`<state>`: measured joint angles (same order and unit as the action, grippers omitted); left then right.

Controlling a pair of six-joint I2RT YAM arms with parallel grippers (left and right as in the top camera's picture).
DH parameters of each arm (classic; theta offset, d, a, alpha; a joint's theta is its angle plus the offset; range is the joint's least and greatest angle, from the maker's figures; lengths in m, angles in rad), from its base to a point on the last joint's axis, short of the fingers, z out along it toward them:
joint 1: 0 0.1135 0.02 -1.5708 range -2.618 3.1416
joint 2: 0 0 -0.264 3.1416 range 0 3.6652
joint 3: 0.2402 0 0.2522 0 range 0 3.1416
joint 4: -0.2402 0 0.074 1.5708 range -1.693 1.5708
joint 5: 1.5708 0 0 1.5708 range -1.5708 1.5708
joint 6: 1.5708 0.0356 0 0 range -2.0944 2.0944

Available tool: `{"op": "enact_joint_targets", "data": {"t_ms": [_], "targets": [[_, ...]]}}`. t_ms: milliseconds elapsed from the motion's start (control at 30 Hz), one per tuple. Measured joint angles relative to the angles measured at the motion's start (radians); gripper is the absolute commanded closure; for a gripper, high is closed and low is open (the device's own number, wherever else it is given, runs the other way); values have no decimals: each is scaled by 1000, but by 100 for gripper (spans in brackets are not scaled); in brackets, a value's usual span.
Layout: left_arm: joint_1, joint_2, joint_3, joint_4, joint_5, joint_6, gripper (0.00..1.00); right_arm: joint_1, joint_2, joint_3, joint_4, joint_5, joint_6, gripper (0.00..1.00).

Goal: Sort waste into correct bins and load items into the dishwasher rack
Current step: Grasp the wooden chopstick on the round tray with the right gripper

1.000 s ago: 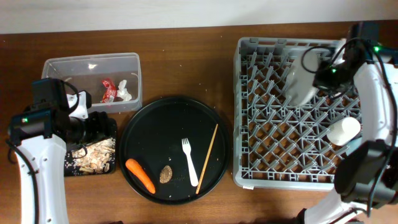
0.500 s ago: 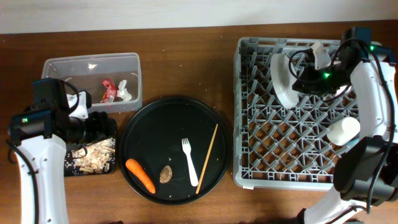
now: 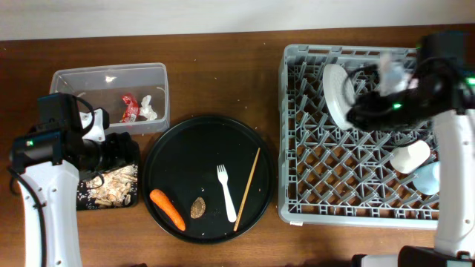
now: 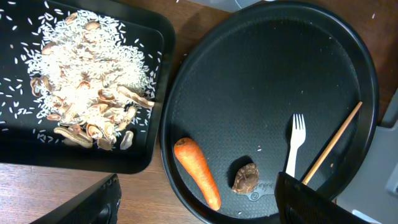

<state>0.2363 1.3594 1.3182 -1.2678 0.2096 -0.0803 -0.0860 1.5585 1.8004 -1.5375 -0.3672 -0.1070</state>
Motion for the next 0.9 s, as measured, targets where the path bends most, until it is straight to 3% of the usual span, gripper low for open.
{"op": "enact_joint_targets", "data": {"t_ms": [133,300,533,700,900], "targets": [[0,0,0,0,0,0,21,188,10,-28,3,4,80,57],[0,11,-2,0,0,0,21,437,16,-106,100,107,289,53],[0,13,-8,2,0,0,21,709,51,-392,432,223,604,53],[0,13,-9,4,0,0,21,803,159,-538,613,320,745,54],[0,13,-10,3,0,0,21,816,332,-547,663,352,817,57]]}}
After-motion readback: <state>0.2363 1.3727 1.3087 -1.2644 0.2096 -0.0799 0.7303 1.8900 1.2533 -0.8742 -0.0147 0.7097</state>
